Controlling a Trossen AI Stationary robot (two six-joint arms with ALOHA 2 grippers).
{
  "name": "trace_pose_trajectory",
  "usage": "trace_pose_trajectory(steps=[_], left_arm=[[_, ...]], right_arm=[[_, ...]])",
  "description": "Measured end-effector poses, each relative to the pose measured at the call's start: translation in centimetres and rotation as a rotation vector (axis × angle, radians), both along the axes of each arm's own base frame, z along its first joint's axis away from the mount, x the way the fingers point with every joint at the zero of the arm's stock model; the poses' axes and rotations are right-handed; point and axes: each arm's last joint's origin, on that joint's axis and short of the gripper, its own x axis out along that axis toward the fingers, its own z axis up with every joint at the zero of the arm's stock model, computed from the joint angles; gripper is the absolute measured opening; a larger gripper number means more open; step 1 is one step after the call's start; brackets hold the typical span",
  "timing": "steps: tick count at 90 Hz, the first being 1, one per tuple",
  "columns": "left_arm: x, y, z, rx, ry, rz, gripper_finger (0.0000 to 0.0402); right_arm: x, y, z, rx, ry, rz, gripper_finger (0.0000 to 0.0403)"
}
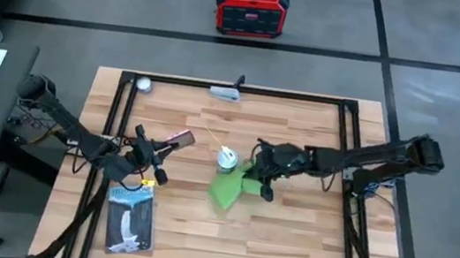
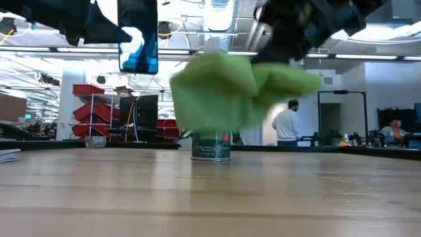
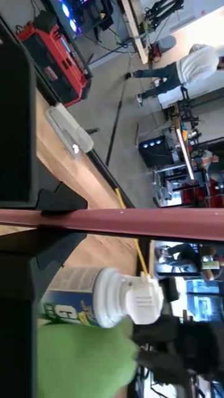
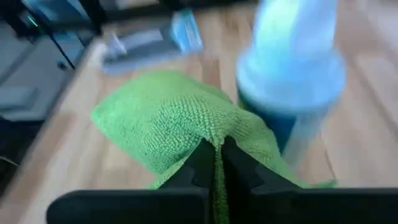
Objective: Apply microfiber cloth
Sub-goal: Wipe pink cellphone with a microfiber cloth
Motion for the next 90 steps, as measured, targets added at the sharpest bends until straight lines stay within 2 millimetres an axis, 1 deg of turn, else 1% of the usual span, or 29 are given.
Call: trace_pose_trajectory(steps=[9, 19, 26, 34, 45, 63, 73, 90], left_arm=[[0.0, 0.0, 0.2, -0.012, -0.020, 0.000, 0.0002], [0.1, -0.1, 0.5, -0.025, -0.046, -0.002, 0.0002], [0.2, -0.2, 1.0, -0.030, -0.076, -0.021, 0.0002], [0.3, -0.3, 1.7, -0.029, -0.113, -0.061, 0.0002], [0.4, -0.4, 2.4, -0.015, -0.148, -0.102, 0.0002], [0.4, -0.4, 2.6, -0.001, -0.146, -0.116, 0.0002], [0.5, -0.3, 2.5, 0.000, -0.145, -0.115, 0.0002], [0.5, -0.3, 2.5, 0.006, -0.141, -0.128, 0.0002]], right_arm=[[0.1, 1.2, 2.1, -0.030, -0.068, 0.037, 0.0000], [0.8, 2.8, 4.0, -0.084, -0.132, 0.078, 0.0000], [1.6, 3.5, 4.9, -0.121, -0.147, 0.085, 0.0000], [2.7, 3.7, 5.4, -0.150, -0.168, 0.077, 0.0000], [4.6, 3.4, 6.4, -0.183, -0.251, 0.064, 0.0000], [8.1, 2.2, 7.4, -0.252, -0.313, 0.040, 0.0000], [10.3, 1.6, 8.6, -0.302, -0.359, 0.034, 0.0000], [13.7, 0.5, 10.7, -0.322, -0.441, 0.090, 0.0000]])
